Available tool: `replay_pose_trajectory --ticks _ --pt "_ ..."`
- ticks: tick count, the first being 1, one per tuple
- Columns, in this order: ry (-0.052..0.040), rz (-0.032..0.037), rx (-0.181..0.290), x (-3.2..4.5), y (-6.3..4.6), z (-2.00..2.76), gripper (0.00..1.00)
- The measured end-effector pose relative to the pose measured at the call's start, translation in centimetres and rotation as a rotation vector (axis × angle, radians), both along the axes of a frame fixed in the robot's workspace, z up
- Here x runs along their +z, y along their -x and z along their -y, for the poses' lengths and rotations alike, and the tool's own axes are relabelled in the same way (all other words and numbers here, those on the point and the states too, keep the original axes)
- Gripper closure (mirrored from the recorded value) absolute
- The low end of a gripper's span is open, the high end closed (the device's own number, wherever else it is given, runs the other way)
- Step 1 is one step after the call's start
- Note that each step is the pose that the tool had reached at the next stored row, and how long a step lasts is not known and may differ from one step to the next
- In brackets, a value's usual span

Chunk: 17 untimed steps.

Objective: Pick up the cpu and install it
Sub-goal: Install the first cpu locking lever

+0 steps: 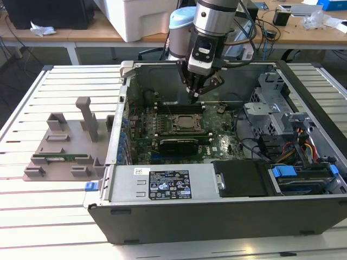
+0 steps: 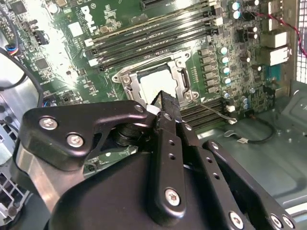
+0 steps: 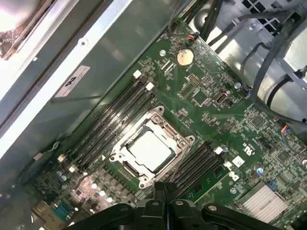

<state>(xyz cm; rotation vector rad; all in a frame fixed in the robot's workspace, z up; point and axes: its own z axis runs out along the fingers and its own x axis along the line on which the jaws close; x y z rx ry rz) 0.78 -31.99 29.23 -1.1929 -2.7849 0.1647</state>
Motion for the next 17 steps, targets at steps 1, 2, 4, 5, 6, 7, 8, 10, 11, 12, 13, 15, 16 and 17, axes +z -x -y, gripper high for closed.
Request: replay_pose_trajectory --ticks 1,2,4,5,6,7,8,10,11,12,13,15,16,17 --pt "0.0000 0.0000 0.011 0.00 0.00 0.00 0.89" --pt "0.0000 0.0000 0.020 0.00 0.00 0.00 0.89" --pt "0.0000 -0.0001 0.038 0.00 0.00 0.00 0.89" --pt "0.0001 -0.0001 0.052 0.00 0.00 0.00 0.89" --pt "0.0000 0.0000 0.065 0.00 0.00 0.00 0.89" --pt "0.0000 0.0000 0.076 0.00 0.00 0.00 0.89" --pt "0.0000 -0.0001 0.083 0.00 0.00 0.00 0.89" --pt "0.0000 0.0000 0.107 0.00 0.00 0.00 0.89" --pt "0.0000 0.0000 0.114 0.00 0.00 0.00 0.89" --pt "0.0000 0.0000 0.121 0.00 0.00 0.00 0.89" --pt "0.0000 0.0000 0.129 0.00 0.00 0.00 0.89" --pt "0.0000 0.0000 0.145 0.00 0.00 0.00 0.89" --pt "0.0000 0.0000 0.164 0.00 0.00 0.00 0.89" --pt "0.0000 0.0000 0.177 0.00 0.00 0.00 0.89"
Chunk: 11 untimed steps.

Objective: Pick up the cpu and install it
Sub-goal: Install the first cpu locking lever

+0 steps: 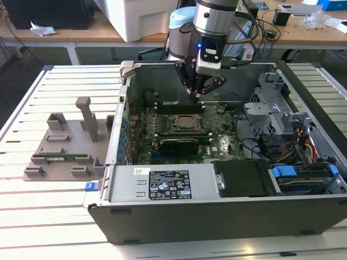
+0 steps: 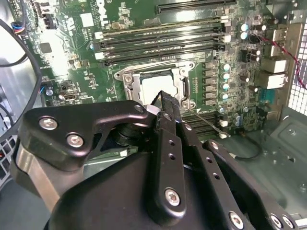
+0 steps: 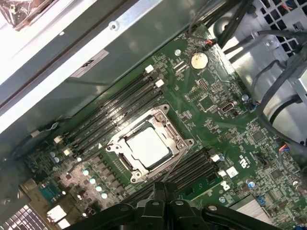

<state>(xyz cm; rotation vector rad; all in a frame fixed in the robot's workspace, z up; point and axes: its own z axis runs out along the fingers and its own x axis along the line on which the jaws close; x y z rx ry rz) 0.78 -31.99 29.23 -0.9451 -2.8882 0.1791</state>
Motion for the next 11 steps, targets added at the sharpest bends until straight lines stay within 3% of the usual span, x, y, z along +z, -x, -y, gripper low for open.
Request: replay_pose_trajectory --ticks 11 --pt "0.0000 0.0000 0.105 0.00 0.00 0.00 0.89"
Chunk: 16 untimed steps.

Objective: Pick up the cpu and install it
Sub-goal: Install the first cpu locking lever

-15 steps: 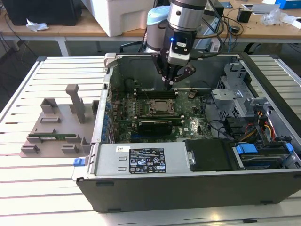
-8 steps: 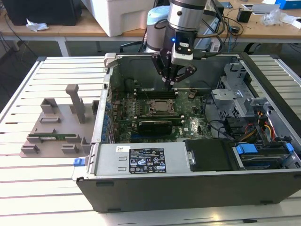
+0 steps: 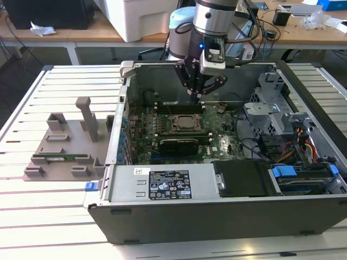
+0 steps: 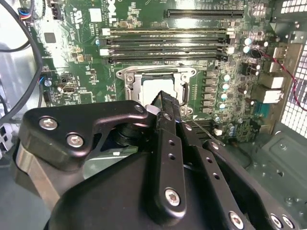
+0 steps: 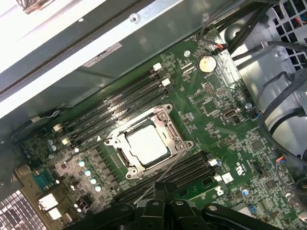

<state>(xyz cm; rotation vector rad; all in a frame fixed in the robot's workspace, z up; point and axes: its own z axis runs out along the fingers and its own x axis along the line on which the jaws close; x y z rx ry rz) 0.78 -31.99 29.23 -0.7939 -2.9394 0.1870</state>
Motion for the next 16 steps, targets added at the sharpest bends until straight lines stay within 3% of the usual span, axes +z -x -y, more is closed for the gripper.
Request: replay_pose_trajectory --ticks 16 --pt "0.0000 0.0000 0.159 0.00 0.00 0.00 0.89"
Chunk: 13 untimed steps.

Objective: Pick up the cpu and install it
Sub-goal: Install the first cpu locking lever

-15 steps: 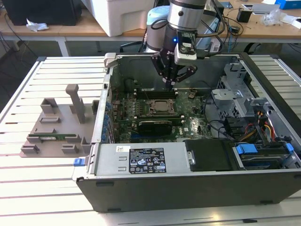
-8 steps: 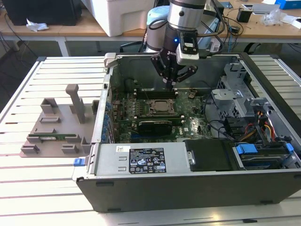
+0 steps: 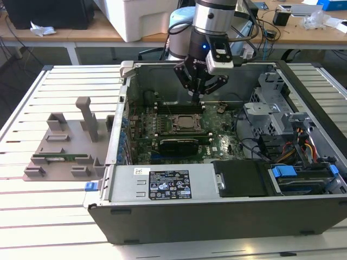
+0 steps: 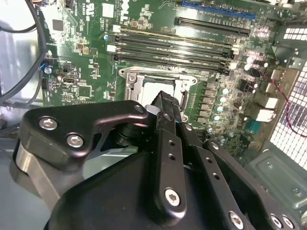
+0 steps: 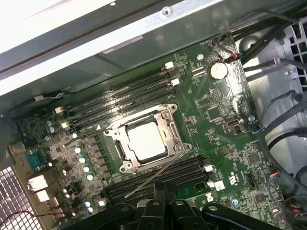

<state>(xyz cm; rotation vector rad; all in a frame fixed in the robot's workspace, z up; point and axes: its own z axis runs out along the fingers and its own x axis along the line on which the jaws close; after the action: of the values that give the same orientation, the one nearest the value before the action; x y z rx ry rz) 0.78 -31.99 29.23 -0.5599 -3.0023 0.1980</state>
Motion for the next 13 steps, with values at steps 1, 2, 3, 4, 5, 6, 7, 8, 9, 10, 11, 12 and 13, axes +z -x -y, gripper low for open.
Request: replay_pose_trajectory --ticks 1,2,3,4,5,6,7,8,9,10,11,12,13 --pt "0.0000 0.0000 0.012 0.00 0.00 0.00 0.89" --pt "0.0000 0.0000 0.024 0.00 0.00 0.00 0.89" --pt "0.0000 0.0000 0.041 0.00 0.00 0.00 0.89" --pt "0.0000 0.0000 0.055 0.00 0.00 0.00 0.89" --pt "0.0000 0.0000 0.062 0.00 0.00 0.00 0.89" --pt "0.0000 0.0000 0.069 0.00 0.00 0.00 0.89" --pt "0.0000 -0.0001 0.077 0.00 0.00 0.00 0.89" --pt "-0.0001 0.0000 0.088 0.00 0.00 0.00 0.89" --pt "0.0000 0.0000 0.096 0.00 0.00 0.00 0.89" --pt "0.0000 -0.0001 0.106 0.00 0.00 0.00 0.89" --pt "0.0000 0.0000 0.111 0.00 0.00 0.00 0.89" --pt "-0.0001 0.0000 0.117 0.00 0.00 0.00 0.89" --pt "0.0000 0.0000 0.128 0.00 0.00 0.00 0.89"
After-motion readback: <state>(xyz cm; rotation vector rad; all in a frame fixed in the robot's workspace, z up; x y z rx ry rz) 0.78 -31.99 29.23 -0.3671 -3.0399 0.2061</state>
